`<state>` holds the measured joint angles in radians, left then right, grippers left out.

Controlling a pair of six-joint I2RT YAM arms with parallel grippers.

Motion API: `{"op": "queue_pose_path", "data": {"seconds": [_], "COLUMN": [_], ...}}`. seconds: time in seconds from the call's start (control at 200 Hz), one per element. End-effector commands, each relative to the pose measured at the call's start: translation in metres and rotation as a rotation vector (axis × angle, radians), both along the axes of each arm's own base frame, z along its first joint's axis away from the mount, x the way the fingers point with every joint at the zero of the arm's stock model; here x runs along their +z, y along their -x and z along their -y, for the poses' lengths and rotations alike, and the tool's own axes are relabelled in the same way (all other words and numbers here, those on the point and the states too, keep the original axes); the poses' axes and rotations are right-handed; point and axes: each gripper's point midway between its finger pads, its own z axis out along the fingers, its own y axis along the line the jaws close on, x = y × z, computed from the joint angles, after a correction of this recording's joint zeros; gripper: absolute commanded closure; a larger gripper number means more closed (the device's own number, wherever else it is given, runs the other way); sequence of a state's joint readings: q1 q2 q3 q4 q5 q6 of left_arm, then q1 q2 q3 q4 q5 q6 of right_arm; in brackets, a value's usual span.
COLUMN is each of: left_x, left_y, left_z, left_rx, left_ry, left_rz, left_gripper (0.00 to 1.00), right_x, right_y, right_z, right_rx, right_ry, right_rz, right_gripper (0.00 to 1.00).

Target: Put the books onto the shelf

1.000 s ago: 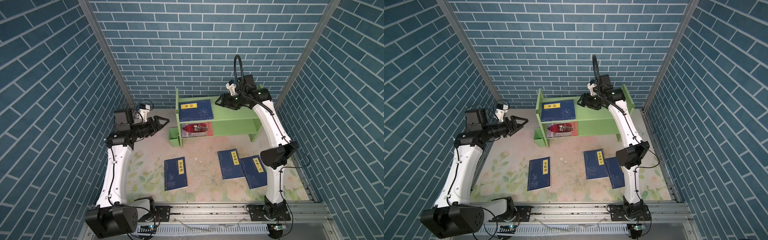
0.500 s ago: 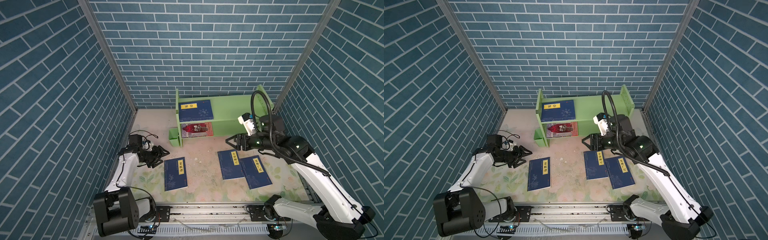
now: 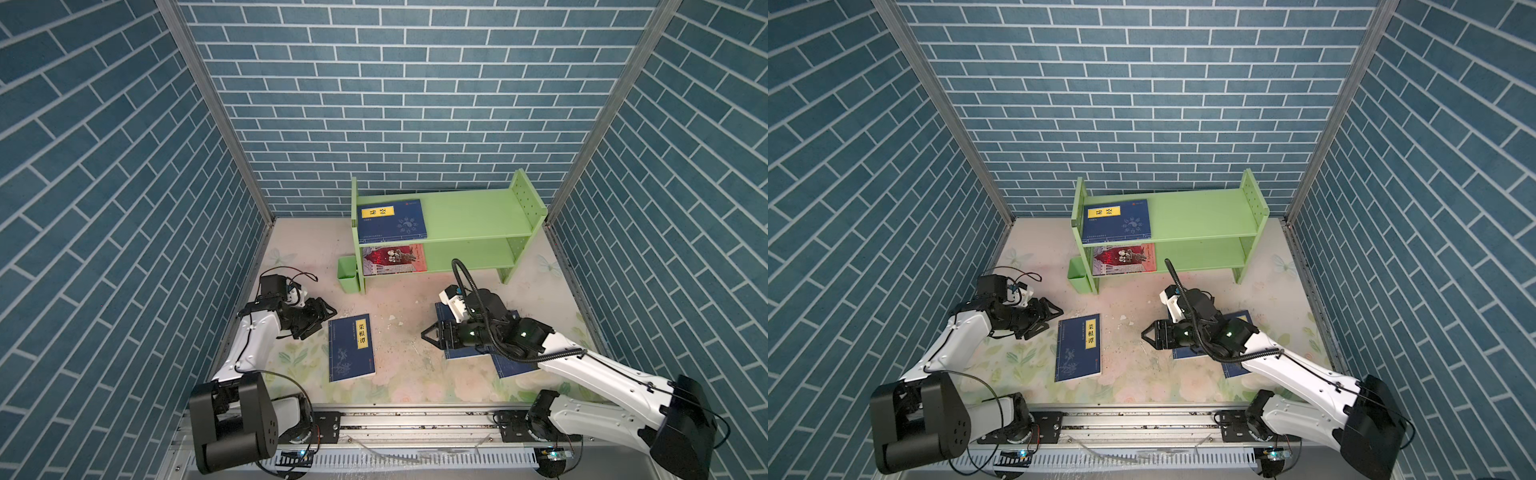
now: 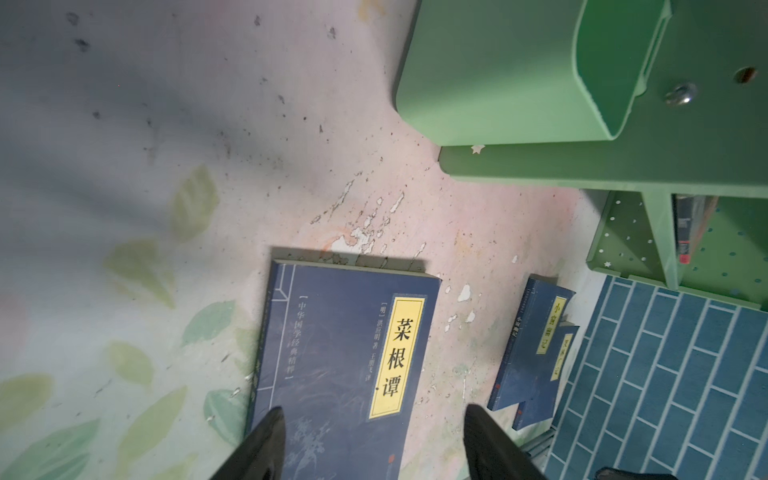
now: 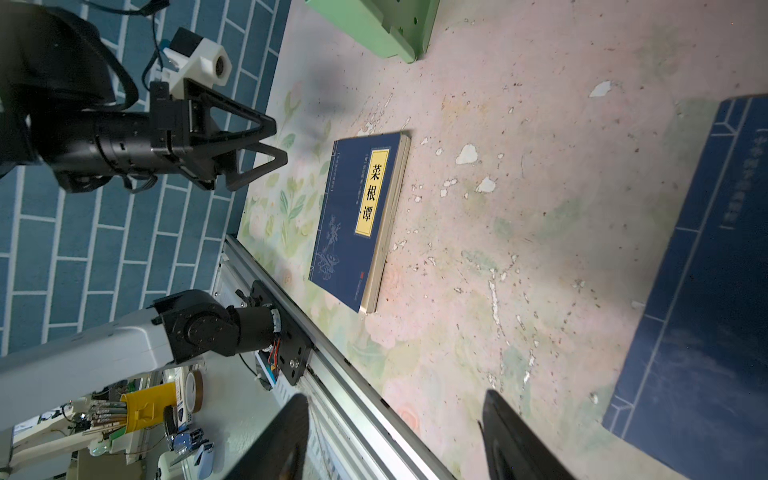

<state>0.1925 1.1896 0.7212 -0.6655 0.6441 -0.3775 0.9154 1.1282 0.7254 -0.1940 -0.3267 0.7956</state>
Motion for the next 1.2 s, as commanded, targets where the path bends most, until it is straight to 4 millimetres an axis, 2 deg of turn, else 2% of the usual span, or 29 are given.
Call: {"op": "queue_pose_path", "data": {"seconds": [0.0,0.12,0.265,0.355,0.535,0.7,0.9,1.03,1.195], "left_x": [-0.002,-0.008,-0.013,-0.02,-0.033,-0.051,-0.067,-0.072,-0.074], "left_y": [0.008,0.008,0.013,0.017,0.019,0.026,0.037,0.043,0.048], "left_z": [-0.002,0.003,-0.007,-0.019,-0.009,0.001,0.015,0.023,0.044], "left_rx": [-0.034,-0.046,-0.042,-0.02,-0.059,-0.115,-0.188,-0.259,-0.332], "left_ry": [-0.072,-0.055,-0.126,-0.195,-0.158,-0.174,-0.189,-0.254,-0.227], "left_rz": [0.008,-0.013,-0.046,-0.087,-0.152,-0.216,-0.278,-0.274,-0.268], "left_gripper": [0.3,0.3,0.32,0.33,0.34,0.34,0.33,0.32,0.31], "right_x": [0.001,-0.02,-0.041,-0.049,-0.055,-0.06,-0.056,-0.059,-0.059], "right_y": [-0.015,-0.011,-0.004,-0.001,0.0,-0.001,-0.001,-0.001,-0.003], "right_z": [-0.028,-0.05,-0.067,-0.076,-0.089,-0.091,-0.091,-0.09,-0.089], "right_rx": [-0.052,-0.028,-0.002,0.016,0.037,0.032,0.026,0.019,0.011], "right_ry": [-0.088,-0.071,-0.054,-0.067,-0.071,-0.063,-0.072,-0.06,-0.058], "right_rz": [0.017,-0.021,-0.051,-0.072,-0.1,-0.107,-0.105,-0.106,-0.106], "right_gripper": [0.34,0.34,0.34,0.34,0.34,0.34,0.34,0.34,0.34]}}
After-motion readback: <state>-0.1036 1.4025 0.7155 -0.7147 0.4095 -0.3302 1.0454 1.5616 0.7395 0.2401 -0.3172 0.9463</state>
